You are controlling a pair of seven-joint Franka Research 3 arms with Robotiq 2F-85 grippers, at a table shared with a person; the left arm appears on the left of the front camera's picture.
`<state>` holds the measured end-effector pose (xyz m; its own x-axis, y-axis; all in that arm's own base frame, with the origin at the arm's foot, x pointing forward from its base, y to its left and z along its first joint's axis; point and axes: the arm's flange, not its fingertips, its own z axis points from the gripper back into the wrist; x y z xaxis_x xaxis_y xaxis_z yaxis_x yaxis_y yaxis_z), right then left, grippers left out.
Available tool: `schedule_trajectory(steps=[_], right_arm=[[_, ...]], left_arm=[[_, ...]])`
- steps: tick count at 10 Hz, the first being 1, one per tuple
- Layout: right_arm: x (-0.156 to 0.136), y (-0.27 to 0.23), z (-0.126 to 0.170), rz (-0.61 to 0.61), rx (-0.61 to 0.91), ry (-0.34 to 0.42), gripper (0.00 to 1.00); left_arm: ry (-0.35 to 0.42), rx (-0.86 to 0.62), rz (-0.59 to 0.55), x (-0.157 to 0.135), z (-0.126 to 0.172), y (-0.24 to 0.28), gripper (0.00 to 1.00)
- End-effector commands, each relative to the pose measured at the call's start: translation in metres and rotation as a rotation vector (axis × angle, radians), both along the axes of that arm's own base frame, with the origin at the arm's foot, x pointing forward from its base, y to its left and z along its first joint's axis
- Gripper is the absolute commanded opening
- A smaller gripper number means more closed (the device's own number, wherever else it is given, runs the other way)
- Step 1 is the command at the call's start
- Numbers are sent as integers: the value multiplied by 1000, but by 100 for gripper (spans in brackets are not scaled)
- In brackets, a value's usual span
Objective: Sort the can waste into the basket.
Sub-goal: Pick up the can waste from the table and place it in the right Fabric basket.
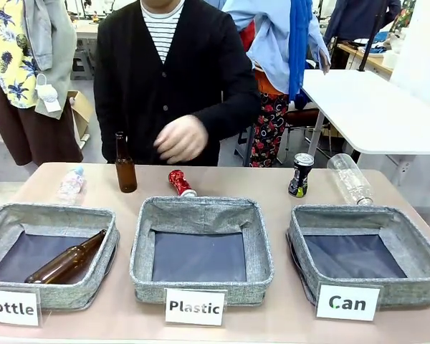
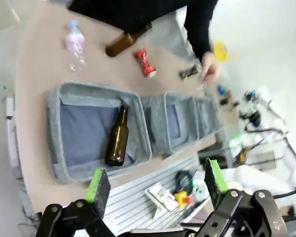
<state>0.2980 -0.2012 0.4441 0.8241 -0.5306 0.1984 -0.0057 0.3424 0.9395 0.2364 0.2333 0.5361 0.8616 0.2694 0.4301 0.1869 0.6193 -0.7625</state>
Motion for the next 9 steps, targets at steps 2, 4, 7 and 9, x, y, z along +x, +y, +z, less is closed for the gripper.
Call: schedule_trajectory(steps=[2,4,7,9], right_arm=[[2,-2,3,-1,7,-22,100],[2,-2,3,-1,7,-22,100],[2,-2,3,-1,7,-22,100],[2,-2,3,-1,7,-22,100]], left_arm=[[38,245,-97,66,7,-135,100],[6,354,-275,89,7,-228,100],[52,611,-537,109,-11,-357,100],[54,600,-586,106,-15,-380,100]])
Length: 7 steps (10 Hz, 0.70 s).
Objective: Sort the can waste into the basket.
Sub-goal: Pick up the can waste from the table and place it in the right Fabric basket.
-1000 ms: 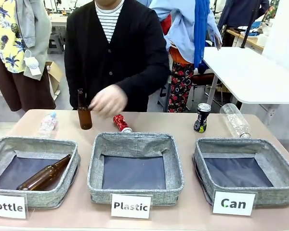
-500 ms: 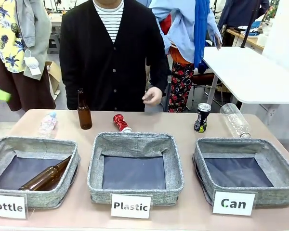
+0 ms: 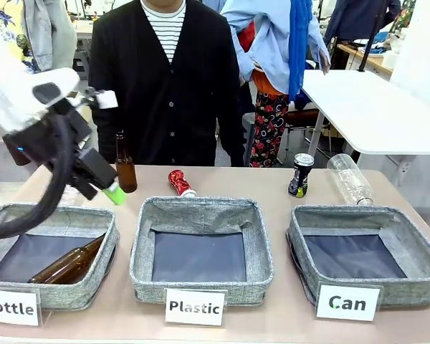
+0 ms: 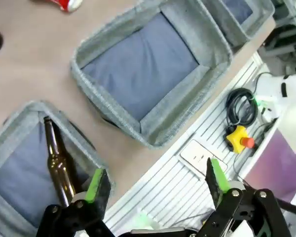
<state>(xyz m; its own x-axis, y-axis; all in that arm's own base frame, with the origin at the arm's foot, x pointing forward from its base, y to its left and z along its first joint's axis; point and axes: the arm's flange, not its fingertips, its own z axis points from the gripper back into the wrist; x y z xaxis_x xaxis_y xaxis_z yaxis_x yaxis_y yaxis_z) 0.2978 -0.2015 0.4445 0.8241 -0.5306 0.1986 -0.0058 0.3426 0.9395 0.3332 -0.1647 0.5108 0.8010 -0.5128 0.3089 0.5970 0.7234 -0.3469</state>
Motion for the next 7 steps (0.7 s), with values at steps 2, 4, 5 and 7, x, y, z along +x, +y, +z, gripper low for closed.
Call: schedule_trajectory(steps=[2,4,5,7], right_arm=[[2,-2,3,-1,7,-22,100],[2,-2,3,-1,7,-22,100],[2,-2,3,-1,7,-22,100],[2,-2,3,-1,7,-22,100]], left_arm=[[-6,-26,30,-5,4,13,100],[1,-19,-4,1,2,3,100],[4,-139,141,17,2,-11,100],[-49,-113,212,39,17,-62,100]])
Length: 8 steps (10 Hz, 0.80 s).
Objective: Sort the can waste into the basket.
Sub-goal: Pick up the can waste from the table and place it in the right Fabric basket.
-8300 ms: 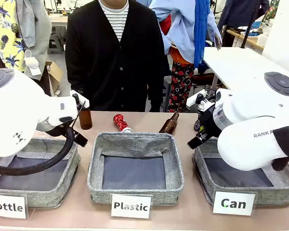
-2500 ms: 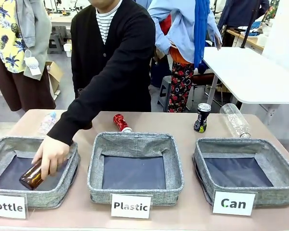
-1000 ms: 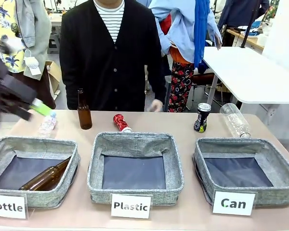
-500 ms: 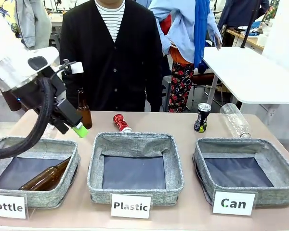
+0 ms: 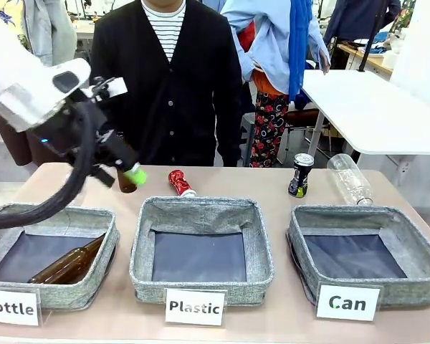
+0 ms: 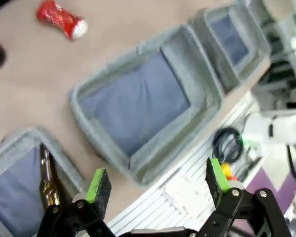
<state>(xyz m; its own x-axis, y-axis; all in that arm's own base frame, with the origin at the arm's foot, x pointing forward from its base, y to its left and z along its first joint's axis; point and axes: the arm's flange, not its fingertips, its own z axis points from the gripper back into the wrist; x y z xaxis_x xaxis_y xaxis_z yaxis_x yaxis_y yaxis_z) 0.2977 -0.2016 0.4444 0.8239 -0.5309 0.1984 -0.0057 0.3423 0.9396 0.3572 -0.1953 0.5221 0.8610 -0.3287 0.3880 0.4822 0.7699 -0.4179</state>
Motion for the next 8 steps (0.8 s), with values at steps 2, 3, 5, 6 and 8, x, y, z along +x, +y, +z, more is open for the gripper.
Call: schedule_trajectory(steps=[2,3,5,6,8], right_arm=[[2,-2,3,-1,7,-22,100],[2,-2,3,-1,7,-22,100],[2,-2,3,-1,7,-22,100],[2,-2,3,-1,7,-22,100],[2,-2,3,-1,7,-22,100]], left_arm=[[24,118,15,34,18,-74,100],[52,164,30,45,19,-88,100],[58,218,148,63,19,-112,100],[48,233,217,69,16,-119,100],[128,194,-181,53,23,-98,100]])
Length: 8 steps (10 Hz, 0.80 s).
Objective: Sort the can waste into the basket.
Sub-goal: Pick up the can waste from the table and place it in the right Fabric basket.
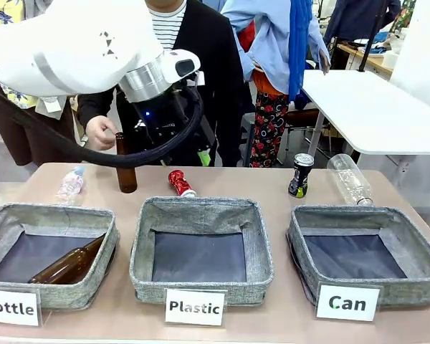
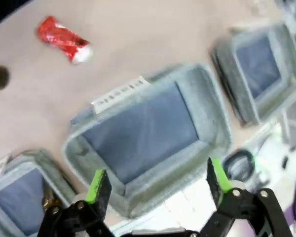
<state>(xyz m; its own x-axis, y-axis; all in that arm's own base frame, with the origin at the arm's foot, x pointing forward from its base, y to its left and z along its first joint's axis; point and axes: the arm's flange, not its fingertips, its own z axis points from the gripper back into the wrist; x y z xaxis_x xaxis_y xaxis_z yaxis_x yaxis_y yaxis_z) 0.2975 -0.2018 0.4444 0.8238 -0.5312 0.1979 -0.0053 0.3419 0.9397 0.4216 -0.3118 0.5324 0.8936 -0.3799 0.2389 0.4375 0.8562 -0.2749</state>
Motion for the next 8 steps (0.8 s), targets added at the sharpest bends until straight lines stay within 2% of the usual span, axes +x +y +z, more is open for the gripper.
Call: schedule_trajectory(steps=[1,2,3,4,5,7,8], right_arm=[[2,-1,3,-1,6,-23,100],[2,-1,3,-1,6,-23,100],[2,-1,3,-1,6,-23,100],[2,-1,3,-1,6,-23,100],[2,-1,3,-1,6,-23,100],[2,-1,3,-1,6,-23,100],[2,-1,3,-1,6,-23,100]], left_arm=[[96,-95,-349,-35,25,53,100],[84,-118,-487,-66,37,90,100],[37,-136,-512,-101,46,130,100],[10,-157,-514,-122,51,164,100],[-9,-198,-449,-126,57,196,100],[1,-288,-394,-112,69,274,100],[-19,-404,-372,-106,67,311,100]])
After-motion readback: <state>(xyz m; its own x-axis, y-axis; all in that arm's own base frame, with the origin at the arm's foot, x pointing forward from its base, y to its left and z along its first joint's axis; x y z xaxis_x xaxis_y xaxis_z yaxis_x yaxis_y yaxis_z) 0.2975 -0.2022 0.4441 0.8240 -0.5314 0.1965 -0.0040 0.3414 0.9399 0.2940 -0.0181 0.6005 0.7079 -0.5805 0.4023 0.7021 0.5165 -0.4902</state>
